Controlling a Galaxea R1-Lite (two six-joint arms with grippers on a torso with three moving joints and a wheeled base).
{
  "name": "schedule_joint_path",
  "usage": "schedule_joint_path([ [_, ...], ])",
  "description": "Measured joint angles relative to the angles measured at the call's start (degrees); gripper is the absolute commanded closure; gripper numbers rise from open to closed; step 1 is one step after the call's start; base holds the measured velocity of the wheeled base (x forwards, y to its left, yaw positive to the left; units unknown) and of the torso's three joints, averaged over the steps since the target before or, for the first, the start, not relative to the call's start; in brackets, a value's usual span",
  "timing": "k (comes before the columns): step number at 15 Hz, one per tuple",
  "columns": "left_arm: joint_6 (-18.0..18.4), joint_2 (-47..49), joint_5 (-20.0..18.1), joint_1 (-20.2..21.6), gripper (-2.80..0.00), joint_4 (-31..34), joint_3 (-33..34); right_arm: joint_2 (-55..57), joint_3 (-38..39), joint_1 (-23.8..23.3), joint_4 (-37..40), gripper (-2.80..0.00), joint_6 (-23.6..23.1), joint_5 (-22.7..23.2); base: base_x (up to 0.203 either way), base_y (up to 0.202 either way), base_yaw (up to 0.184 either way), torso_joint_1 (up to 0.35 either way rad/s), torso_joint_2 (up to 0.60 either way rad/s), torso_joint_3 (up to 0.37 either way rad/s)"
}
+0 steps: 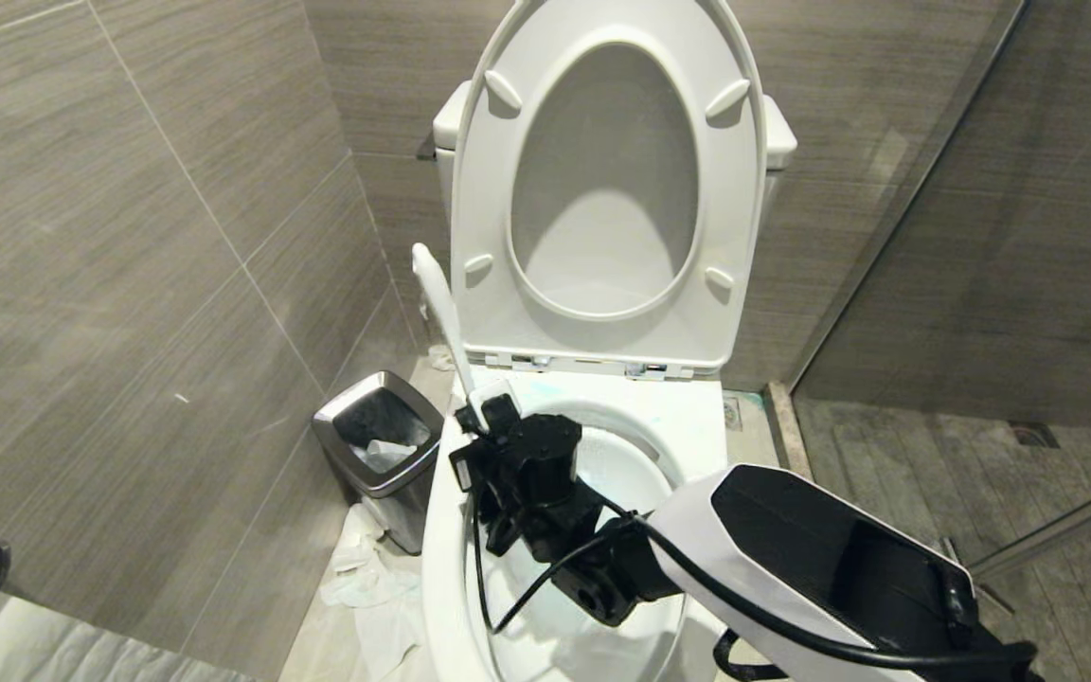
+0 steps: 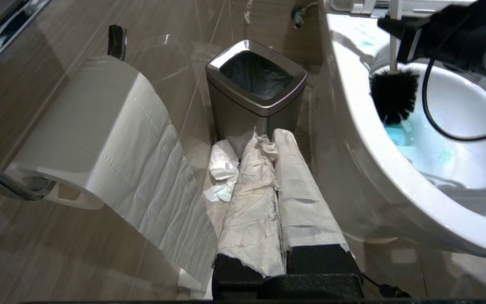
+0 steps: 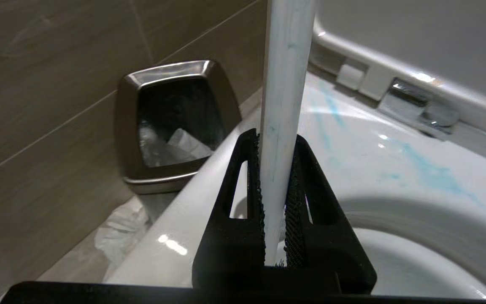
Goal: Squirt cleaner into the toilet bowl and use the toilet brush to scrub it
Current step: Scrub the toilet bowl
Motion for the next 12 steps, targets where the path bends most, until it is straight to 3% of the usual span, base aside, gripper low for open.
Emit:
schedule_joint_path([
  [3, 0.0, 0.0, 0.0, 0.0, 0.0, 0.0, 0.0, -1.3, 7.4, 0.8, -3.5, 0.0, 0.0, 0.0, 0.0, 0.0, 0.0, 0.0, 0.0, 0.0],
  [8, 0.0, 0.0, 0.0, 0.0, 0.0, 0.0, 0.0, -6.0, 30.7, 1.0, -16.1, 0.0, 0.2, 0.1, 0.0, 0.0, 0.0, 0.0, 0.0, 0.0],
  [10, 0.0, 0.0, 0.0, 0.0, 0.0, 0.0, 0.0, -7.5, 37.7, -1.5, -22.2, 0.0, 0.2, 0.2, 0.0, 0.0, 0.0, 0.0, 0.0, 0.0],
  [12, 0.0, 0.0, 0.0, 0.0, 0.0, 0.0, 0.0, -8.3, 39.8, -5.1, -24.0, 0.0, 0.0, 0.3, 0.0, 0.0, 0.0, 0.0, 0.0, 0.0],
])
